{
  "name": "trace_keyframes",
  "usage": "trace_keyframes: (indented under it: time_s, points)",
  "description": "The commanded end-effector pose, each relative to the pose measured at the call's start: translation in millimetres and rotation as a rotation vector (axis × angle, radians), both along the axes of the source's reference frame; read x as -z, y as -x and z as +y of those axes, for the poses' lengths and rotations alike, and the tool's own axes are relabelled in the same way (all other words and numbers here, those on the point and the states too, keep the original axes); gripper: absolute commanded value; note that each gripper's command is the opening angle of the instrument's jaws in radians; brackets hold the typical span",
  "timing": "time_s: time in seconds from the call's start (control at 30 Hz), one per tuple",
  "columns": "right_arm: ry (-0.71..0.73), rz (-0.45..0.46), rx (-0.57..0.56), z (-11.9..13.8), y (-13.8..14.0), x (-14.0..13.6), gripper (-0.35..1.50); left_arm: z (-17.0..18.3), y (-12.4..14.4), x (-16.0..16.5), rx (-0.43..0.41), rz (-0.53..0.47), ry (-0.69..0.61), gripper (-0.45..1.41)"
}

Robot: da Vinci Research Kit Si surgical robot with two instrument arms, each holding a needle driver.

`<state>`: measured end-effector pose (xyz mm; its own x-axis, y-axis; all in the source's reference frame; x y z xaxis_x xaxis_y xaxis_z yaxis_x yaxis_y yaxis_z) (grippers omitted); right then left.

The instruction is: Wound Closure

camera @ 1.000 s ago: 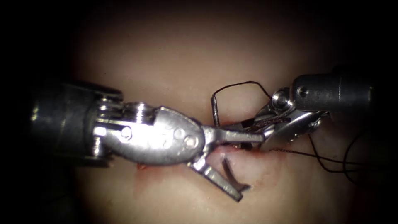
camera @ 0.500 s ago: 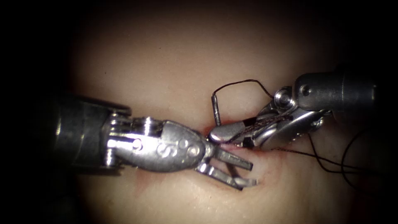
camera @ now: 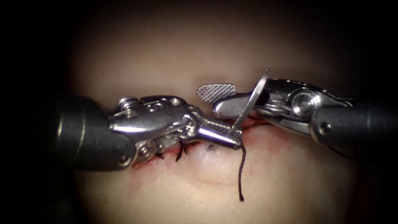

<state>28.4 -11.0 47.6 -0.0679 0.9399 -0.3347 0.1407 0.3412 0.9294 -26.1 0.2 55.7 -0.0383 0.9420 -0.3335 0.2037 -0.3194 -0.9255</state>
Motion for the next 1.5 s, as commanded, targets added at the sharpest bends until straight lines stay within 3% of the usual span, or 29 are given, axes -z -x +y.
trace_keyframes:
  time_s: [0.03,0.07,0.1,0.2,0.33,0.47,0.53,0.57,0.6,0.63,0.67,0.7,0.73,0.87,0.9,1.13,1.23,1.3,1.5]
  points:
    - [0.032,-0.011,-0.018,1.7,-0.5,0.0,1.17,0.3,0.2,0.1,0.024,-0.024,-0.076,-0.45]
    - [0.044,-0.013,-0.027,2.3,-0.4,0.3,1.17,0.7,0.1,0.4,0.049,-0.045,-0.114,-0.45]
    - [0.041,-0.017,-0.042,3.6,-0.1,0.9,1.17,1.6,-0.3,1.4,0.080,-0.071,-0.239,-0.45]
    - [0.058,-0.019,-0.055,4.7,0.2,1.7,1.18,2.3,-0.8,2.2,0.108,-0.067,-0.300,-0.45]
    - [0.073,-0.019,-0.064,5.3,0.4,2.9,1.17,5.5,-3.4,4.8,0.200,-0.085,-0.560,-0.45]
    - [0.092,-0.021,-0.070,5.1,-0.2,3.1,1.10,8.1,-5.6,6.5,0.258,-0.115,-0.608,-0.45]
    - [0.100,-0.025,-0.076,4.9,-1.1,3.0,0.95,9.3,-7.2,7.6,0.285,-0.129,-0.626,-0.45]
    - [0.109,-0.030,-0.083,4.7,-2.0,2.8,0.39,10.6,-8.9,8.7,0.328,-0.162,-0.646,-0.45]
    - [0.109,-0.030,-0.083,4.7,-2.0,2.8,0.39,10.6,-8.9,8.7,0.328,-0.162,-0.646,-0.45]
    - [0.114,-0.026,-0.077,4.6,-2.7,2.6,-0.26,11.0,-9.5,9.1,0.353,-0.180,-0.655,-0.45]
    - [0.107,-0.019,-0.065,4.4,-3.2,2.4,-0.35,11.5,-10.2,9.6,0.373,-0.200,-0.662,-0.45]
    - [0.091,-0.006,-0.042,4.3,-3.7,2.3,-0.35,11.8,-10.6,10.0,0.384,-0.214,-0.664,-0.45]
    - [0.125,-0.007,0.080,2.8,-5.9,1.4,-0.35,12.6,-11.3,11.1,0.412,-0.239,-0.662,-0.45]
    - [0.212,-0.087,0.171,0.6,-7.3,0.7,-0.35,12.5,-11.0,12.1,0.431,-0.244,-0.673,-0.45]
    - [0.303,-0.117,0.260,-2.6,-8.7,-0.3,-0.35,12.1,-10.2,12.9,0.427,-0.247,-0.676,-0.45]
    - [0.347,-0.023,0.455,-6.0,-9.6,-0.5,-0.35,11.9,-9.3,13.8,0.411,-0.254,-0.677,-0.45]
    - [0.363,0.034,0.555,-8.2,-8.9,0.2,-0.35,12.3,-9.9,13.9,0.417,-0.256,-0.649,-0.45]
    - [0.287,0.072,0.653,-11.2,-6.6,1.3,-0.35,12.9,-11.0,13.3,0.423,-0.248,-0.597,-0.45]
    - [0.195,0.038,0.607,-13.8,-1.6,3.2,-0.35,13.4,-12.6,11.7,0.418,-0.198,-0.571,-0.45]
